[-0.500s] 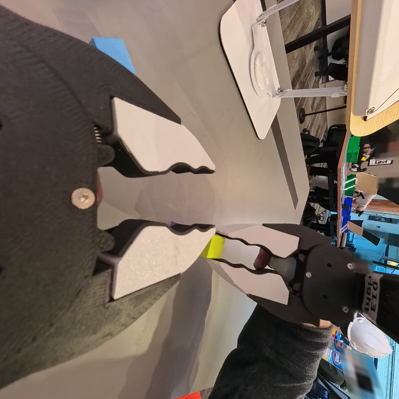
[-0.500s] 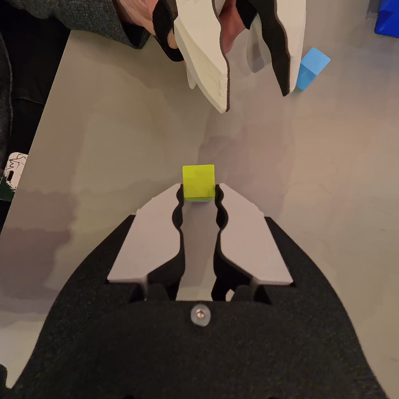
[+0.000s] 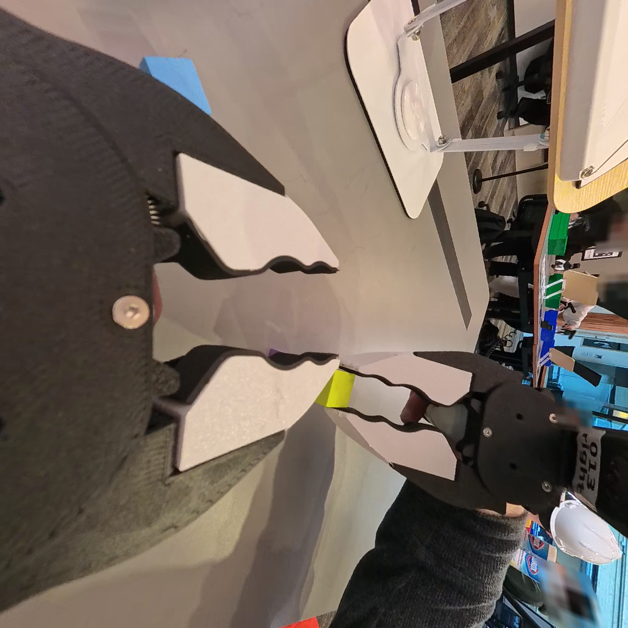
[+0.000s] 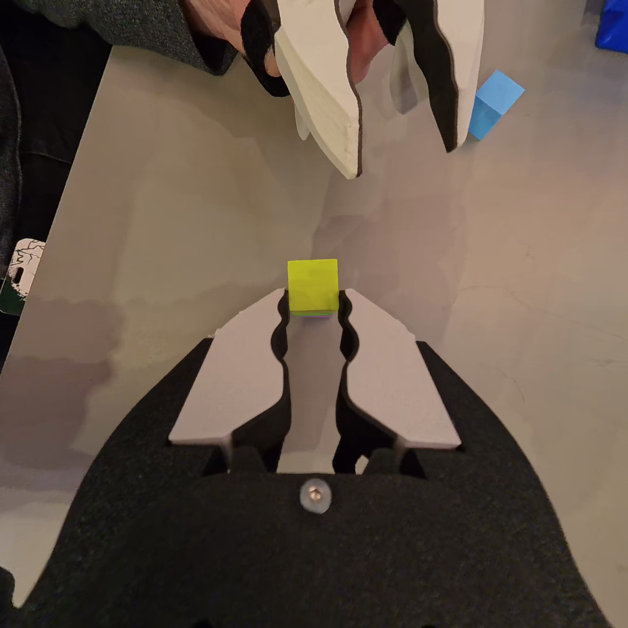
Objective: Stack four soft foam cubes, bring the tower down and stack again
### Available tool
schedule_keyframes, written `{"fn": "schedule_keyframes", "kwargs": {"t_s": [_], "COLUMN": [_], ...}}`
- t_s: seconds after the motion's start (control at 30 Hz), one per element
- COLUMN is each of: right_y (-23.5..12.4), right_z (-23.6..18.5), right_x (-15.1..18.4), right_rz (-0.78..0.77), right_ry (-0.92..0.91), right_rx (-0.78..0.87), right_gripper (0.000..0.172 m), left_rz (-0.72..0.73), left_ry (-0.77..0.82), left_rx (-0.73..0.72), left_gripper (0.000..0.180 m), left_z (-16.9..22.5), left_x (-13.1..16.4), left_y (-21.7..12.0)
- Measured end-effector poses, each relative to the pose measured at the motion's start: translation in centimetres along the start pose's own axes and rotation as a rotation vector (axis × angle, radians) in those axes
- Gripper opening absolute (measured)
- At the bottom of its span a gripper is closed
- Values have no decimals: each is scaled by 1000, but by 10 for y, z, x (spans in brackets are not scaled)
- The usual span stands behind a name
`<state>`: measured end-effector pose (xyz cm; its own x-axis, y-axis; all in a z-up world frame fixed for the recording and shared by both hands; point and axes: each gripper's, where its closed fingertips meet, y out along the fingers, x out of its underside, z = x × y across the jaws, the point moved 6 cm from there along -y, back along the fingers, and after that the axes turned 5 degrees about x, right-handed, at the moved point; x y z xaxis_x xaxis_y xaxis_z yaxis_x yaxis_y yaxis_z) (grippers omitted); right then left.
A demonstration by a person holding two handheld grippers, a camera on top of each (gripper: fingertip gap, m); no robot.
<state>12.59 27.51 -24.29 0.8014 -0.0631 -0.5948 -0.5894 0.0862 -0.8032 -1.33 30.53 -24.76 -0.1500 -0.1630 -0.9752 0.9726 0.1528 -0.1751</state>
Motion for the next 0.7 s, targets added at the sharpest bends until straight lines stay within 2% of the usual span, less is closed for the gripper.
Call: {"fn": "schedule_keyframes", "kwargs": {"t_s": [0.7], "right_y": [1], "right_z": [-1], "right_x": [0], "right_rz": [-4], "right_ry": [19], "right_rx": [2], "right_gripper": [27], "left_rz": [-5], "left_ry": [1], "left_rx": [2], "left_gripper": [44], "left_z": [0], "left_x": [1], "left_y": [1]}}
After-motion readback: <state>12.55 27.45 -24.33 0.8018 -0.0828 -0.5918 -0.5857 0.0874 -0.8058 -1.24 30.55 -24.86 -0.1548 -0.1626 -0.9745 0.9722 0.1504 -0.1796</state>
